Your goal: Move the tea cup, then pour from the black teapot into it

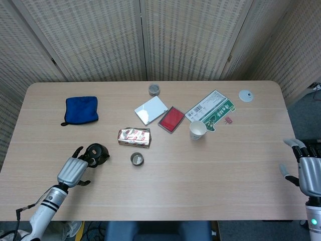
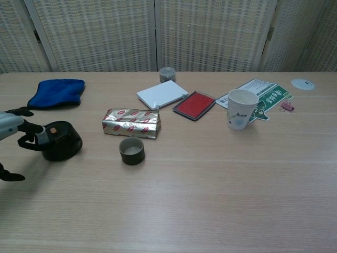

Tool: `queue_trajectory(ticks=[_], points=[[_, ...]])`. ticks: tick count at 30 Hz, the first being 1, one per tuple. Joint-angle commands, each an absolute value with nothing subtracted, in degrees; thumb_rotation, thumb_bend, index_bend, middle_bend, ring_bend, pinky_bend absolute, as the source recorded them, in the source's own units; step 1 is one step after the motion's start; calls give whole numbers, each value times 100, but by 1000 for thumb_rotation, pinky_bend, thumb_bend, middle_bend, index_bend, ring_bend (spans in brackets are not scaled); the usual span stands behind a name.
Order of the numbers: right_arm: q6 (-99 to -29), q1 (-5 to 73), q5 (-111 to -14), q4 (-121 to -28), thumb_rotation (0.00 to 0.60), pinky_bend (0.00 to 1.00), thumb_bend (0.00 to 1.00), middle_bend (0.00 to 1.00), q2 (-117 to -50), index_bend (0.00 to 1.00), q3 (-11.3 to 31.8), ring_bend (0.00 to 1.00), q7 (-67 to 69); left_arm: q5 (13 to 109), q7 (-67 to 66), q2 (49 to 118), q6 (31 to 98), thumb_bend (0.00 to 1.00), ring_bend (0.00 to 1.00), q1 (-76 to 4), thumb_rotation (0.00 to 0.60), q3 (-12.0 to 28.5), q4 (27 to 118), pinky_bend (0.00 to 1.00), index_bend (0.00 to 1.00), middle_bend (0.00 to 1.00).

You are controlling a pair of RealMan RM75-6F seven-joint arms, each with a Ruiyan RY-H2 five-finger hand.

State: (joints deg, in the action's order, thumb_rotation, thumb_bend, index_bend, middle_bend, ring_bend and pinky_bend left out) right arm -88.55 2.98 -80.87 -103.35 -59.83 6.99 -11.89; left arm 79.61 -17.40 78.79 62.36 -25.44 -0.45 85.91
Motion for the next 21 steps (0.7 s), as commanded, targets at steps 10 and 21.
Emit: queue_trajectory(ticks=[10,21], points=[[-8865,287,-8076,-10345,600,252,249,237,-5992,236,704,183,-1207,7919,-1730,7956,6134,135,349,-2543,600,-84,8488,0,433,413],[-8882,279,-8074,-10342,600,252,249,237,-6011,236,712,183,-1216,7951,-1722,8054,6061,135,386,-2551,600,-136,8342,0,483,468]])
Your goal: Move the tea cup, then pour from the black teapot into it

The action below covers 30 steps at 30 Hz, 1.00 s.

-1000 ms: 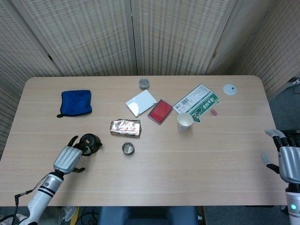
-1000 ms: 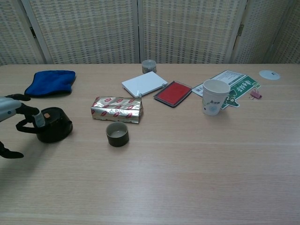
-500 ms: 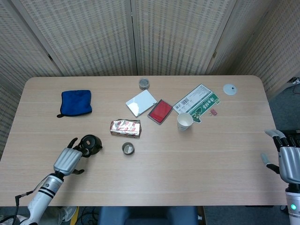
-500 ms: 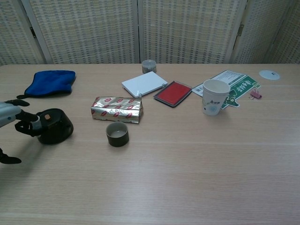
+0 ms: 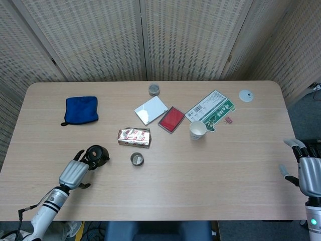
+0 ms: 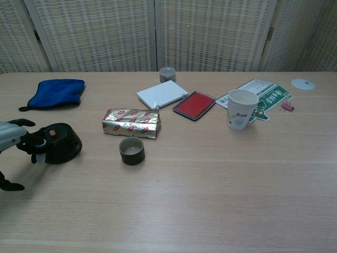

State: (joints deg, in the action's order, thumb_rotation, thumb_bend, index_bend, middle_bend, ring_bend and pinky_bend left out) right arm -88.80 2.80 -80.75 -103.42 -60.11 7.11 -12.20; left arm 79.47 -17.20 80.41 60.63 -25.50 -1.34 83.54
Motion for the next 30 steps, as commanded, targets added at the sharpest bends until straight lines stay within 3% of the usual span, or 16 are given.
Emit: queue_trajectory(ticks=[1,17,20,23,30], points=[[-8885,277,-8073,-10342,600,252,249,237,-6011,236,713,183,-1214,7956,-1711,8060,6059,135,394,-2551,600,-138,8337,0,491,478],[-8955,244,-8058,-10282,600,252,249,237,-6032,236,748,183,-1160,7953,-1530,8133,5928,135,634,-2634,597,-86,8218,0,709,762],[-8973,240,-8054,-10269,600,252,249,237,-6039,236,761,183,-1152,7963,-1468,8139,5930,135,698,-2655,525,-55,8206,0,770,836],[-8990,235,-8050,-10254,600,252,249,237,-6044,236,773,183,-1142,7958,-1369,8144,5911,134,755,-2682,404,-18,8194,0,820,901],[-9007,220,-8016,-10219,600,252,249,237,-6050,236,793,183,-1113,7866,-1145,8097,5855,89,827,-2751,206,111,8236,0,891,982]])
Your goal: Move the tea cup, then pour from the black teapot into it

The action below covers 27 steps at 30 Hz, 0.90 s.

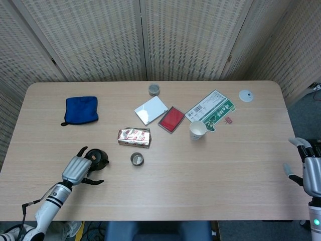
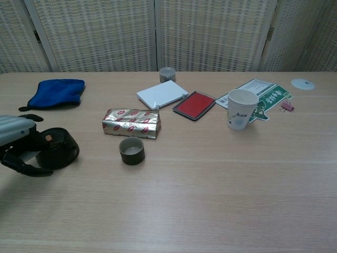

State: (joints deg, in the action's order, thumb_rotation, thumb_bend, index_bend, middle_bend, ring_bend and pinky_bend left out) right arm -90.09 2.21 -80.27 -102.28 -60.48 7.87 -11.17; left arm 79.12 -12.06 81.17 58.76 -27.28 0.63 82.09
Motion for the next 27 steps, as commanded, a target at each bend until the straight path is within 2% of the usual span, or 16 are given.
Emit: queue_trajectory(ticks=[1,3,6,10,18,27], points=[[-9004,220,-8005,-10214,600,252,249,237,-6051,236,797,183,-1109,7849,-1104,8092,5852,83,834,-2760,184,137,8247,0,899,989],[-9003,220,-7994,-10206,600,252,249,237,-6055,236,804,183,-1101,7837,-1006,8095,5872,66,854,-2773,110,187,8250,0,922,1000],[-9008,218,-7996,-10191,600,251,249,237,-6064,236,808,183,-1090,7827,-898,8115,5890,57,869,-2798,65,244,8216,0,939,1000],[-9000,217,-7981,-10179,600,251,249,237,-6068,236,811,183,-1082,7799,-858,8169,5943,56,878,-2804,56,300,8171,47,948,1000],[-9014,193,-7974,-10151,600,251,249,237,-6064,236,808,183,-1035,7590,-913,8301,6014,65,909,-2828,39,463,8003,327,973,1000],[-9034,173,-7987,-10136,600,252,249,237,-6061,236,807,183,-1000,7439,-942,8379,6138,172,935,-2820,42,588,7869,520,999,1000]])
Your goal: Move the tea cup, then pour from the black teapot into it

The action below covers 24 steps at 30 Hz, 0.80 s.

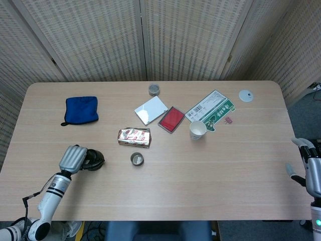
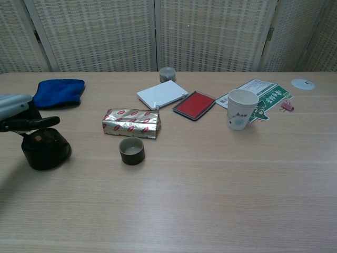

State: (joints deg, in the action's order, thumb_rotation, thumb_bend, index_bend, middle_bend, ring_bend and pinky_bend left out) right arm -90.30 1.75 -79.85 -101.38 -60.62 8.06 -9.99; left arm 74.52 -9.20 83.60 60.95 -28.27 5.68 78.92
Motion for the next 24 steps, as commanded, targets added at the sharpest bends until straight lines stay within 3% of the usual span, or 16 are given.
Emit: queue_trajectory(ticks=[1,5,12,24], points=[[-9035,172,-7988,-10136,600,252,249,237,-6061,236,806,183,-1002,7431,-947,8389,6160,188,939,-2814,47,598,7861,540,1000,1000],[-9041,164,-7992,-10140,600,252,249,237,-6062,236,804,183,-1001,7406,-942,8416,6246,230,948,-2795,111,636,7838,605,1000,1000],[-9070,146,-8006,-10163,600,251,249,237,-6052,236,808,183,-993,7437,-887,8365,6379,274,950,-2783,213,700,7883,625,1000,1000],[-9128,128,-8020,-10175,600,251,249,237,-6021,236,844,183,-957,7450,-957,8207,6527,340,958,-2813,288,819,8123,665,1000,1000]])
